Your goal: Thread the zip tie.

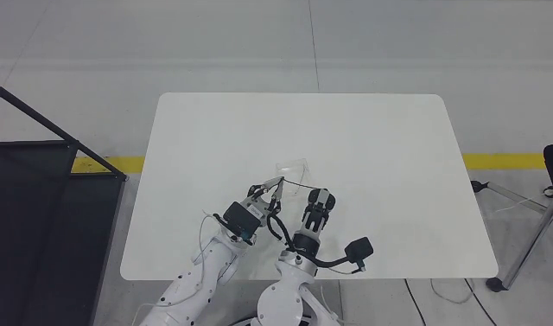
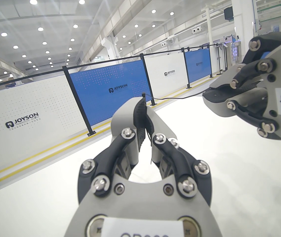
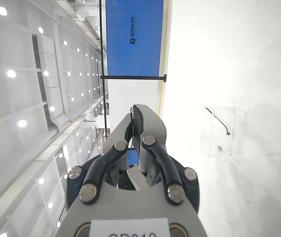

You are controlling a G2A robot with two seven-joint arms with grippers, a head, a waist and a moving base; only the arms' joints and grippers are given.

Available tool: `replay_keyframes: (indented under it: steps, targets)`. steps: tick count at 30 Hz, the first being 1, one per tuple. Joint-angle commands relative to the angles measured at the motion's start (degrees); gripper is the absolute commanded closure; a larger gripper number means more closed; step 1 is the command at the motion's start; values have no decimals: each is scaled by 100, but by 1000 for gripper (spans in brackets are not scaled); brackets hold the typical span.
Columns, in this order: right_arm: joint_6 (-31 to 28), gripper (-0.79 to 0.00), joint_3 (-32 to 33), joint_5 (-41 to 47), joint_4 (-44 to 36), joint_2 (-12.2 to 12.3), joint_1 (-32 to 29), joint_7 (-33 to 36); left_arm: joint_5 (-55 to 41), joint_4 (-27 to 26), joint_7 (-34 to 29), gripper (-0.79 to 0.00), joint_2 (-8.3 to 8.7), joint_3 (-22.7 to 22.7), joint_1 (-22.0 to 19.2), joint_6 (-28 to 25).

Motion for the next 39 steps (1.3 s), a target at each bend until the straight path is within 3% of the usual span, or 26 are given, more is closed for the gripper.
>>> replay_keyframes:
  steps: [1, 31, 39]
  targets:
    - [4, 0, 0, 1, -5, 3, -1, 0, 0, 0, 0, 0, 0, 0, 0, 0]
    - [140, 0, -68, -19, 19, -2, 69, -35, 0, 0, 0, 0, 0, 0, 0, 0]
    - [-144, 0, -128, -94, 65, 28, 89, 127, 0, 0, 0, 0, 0, 0, 0, 0]
